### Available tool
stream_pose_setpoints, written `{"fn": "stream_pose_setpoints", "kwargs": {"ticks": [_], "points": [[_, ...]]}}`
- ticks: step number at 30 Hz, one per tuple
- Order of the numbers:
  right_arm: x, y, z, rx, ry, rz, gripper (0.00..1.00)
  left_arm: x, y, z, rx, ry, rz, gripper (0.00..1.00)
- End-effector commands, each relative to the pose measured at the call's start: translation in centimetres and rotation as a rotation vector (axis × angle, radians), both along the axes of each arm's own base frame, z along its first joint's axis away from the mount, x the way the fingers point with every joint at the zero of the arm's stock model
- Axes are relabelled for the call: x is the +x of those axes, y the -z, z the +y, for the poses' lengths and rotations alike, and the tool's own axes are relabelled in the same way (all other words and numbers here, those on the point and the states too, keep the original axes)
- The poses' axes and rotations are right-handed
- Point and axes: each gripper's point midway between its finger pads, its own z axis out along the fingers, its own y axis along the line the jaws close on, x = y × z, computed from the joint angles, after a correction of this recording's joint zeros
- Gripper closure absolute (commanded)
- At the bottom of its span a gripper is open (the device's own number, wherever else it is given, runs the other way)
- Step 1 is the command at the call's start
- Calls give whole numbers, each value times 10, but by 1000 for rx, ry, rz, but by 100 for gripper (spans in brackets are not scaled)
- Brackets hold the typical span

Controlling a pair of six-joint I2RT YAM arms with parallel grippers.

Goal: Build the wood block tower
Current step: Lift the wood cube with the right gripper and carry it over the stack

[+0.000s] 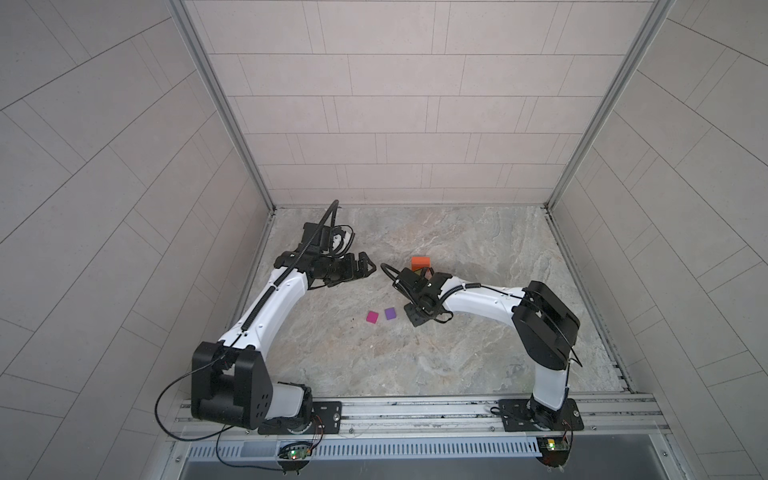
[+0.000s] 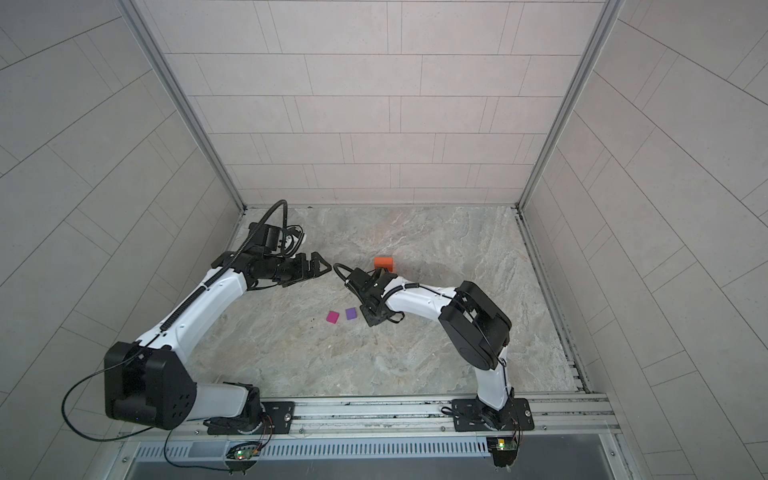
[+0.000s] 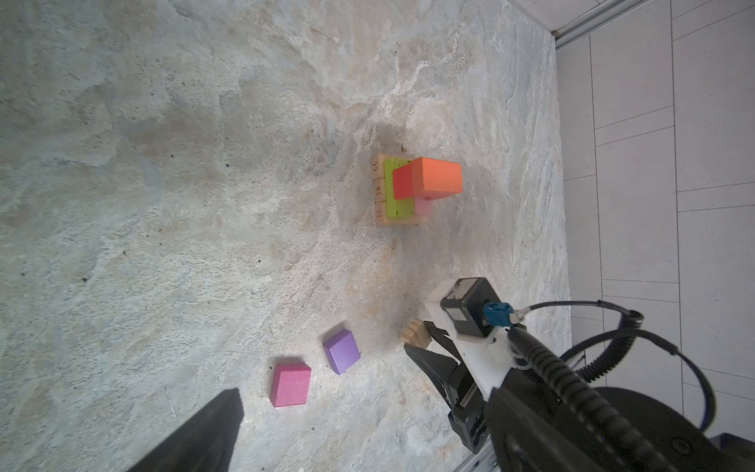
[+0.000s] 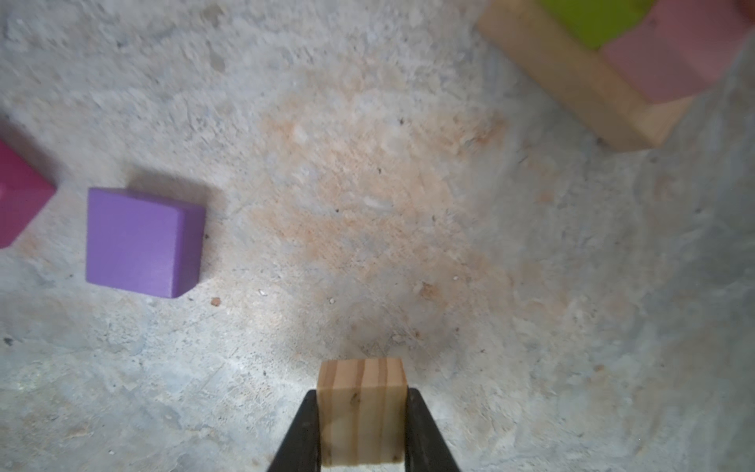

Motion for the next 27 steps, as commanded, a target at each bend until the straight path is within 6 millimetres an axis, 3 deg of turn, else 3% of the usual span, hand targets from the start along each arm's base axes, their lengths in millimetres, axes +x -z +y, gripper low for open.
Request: {"fn": "stream_pose_setpoints", "kwargs": {"ticks": [1,10,18,27], "points": [[5,-29,-12,-13,65,-42,75,-3,3,4,3,-5,15,0],[23,-57,-23,34,194,-35,77,-4,3,3,1,-3,14,0],[52,-90,-34,73,305,-71,77,-4,3,4,7,-3,13,0],[83,-111,-31,106,413,-118,77,-4,3,4,6,-4,14,0]]}}
